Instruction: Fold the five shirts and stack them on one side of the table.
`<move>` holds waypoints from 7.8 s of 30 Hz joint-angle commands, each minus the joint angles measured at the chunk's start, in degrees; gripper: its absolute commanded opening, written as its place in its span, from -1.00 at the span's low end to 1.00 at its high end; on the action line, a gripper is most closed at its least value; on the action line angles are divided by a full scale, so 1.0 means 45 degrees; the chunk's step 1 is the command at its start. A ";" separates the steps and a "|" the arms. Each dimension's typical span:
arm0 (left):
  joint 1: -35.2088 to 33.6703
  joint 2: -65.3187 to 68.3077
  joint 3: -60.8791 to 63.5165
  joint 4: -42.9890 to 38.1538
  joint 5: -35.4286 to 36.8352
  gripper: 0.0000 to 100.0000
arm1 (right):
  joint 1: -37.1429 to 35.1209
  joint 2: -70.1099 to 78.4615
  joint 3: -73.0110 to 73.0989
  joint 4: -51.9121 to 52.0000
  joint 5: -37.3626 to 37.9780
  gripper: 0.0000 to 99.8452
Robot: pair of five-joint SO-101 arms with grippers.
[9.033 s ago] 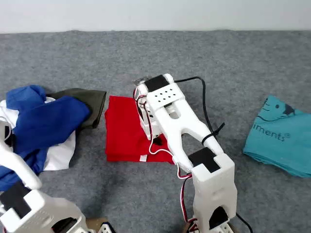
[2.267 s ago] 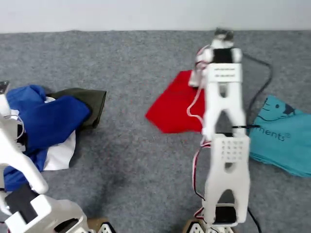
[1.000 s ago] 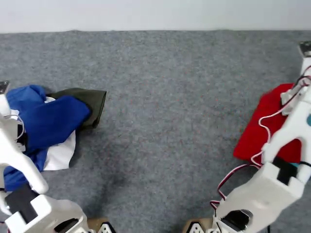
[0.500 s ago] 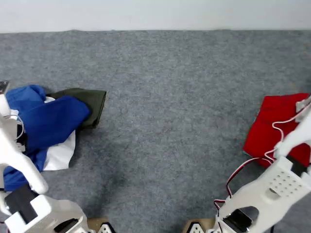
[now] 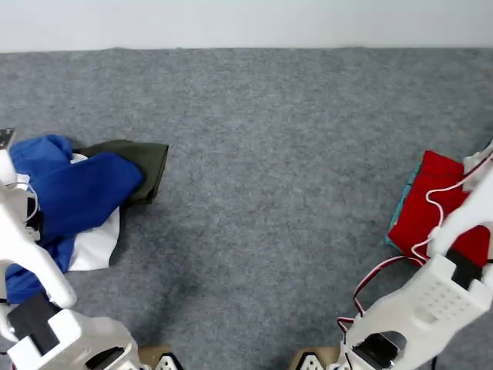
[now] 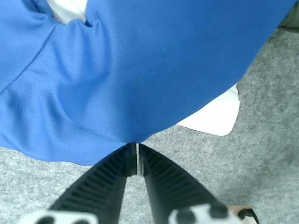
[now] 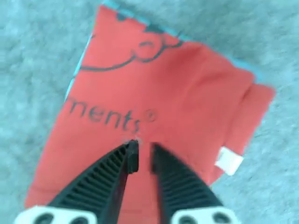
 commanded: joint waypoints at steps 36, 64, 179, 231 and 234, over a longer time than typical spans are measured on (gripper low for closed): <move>0.0234 -0.0547 -0.0049 -0.0274 -0.0020 -0.97 | 0.2510 0.1162 -0.3321 0.0029 0.0000 -0.55; 0.0899 -0.0567 0.0967 -0.0742 -0.0020 -0.97 | 0.0752 0.4366 -0.4904 -0.4347 0.0098 -0.98; 0.0899 -0.0567 0.1006 -0.0176 -0.0020 -0.97 | 0.3175 0.1397 -0.1993 0.2628 0.2774 -0.60; 0.0879 -0.2696 0.2432 -0.0274 0.0020 -0.97 | -0.0811 0.4132 -0.5216 0.2960 0.0821 -0.94; 0.0840 -0.2755 0.2432 -0.0274 0.0078 -0.97 | -0.1201 0.3468 -0.3067 0.2960 0.0821 -0.94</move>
